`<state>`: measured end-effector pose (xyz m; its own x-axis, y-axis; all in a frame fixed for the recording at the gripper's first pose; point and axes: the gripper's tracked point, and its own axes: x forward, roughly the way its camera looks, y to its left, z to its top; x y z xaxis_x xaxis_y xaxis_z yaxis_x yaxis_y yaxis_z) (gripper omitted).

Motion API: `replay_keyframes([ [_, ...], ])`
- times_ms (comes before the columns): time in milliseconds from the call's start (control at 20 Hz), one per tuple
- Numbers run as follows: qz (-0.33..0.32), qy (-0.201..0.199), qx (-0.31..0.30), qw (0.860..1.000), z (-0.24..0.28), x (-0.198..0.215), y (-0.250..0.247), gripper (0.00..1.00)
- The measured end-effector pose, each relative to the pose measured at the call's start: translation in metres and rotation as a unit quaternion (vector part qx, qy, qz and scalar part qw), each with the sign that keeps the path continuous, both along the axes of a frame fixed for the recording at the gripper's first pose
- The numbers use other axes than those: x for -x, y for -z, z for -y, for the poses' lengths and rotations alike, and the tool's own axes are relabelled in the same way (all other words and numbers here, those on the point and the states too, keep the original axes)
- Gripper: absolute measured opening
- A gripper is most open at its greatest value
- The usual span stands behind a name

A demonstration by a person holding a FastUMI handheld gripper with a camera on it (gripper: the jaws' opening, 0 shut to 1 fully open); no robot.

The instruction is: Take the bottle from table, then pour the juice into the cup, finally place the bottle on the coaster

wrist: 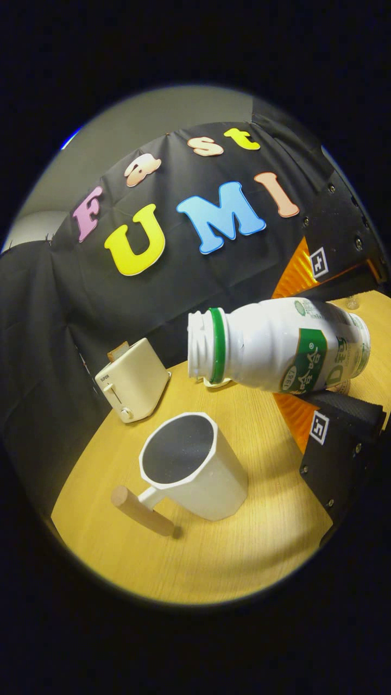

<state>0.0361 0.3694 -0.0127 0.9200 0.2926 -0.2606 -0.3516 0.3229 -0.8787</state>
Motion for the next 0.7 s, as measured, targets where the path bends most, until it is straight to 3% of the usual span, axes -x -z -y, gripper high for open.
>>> replay_keyframes([
  [700, 0.025, -0.020, 0.095, 0.995, -0.017, -0.002, -0.004, 0.73],
])
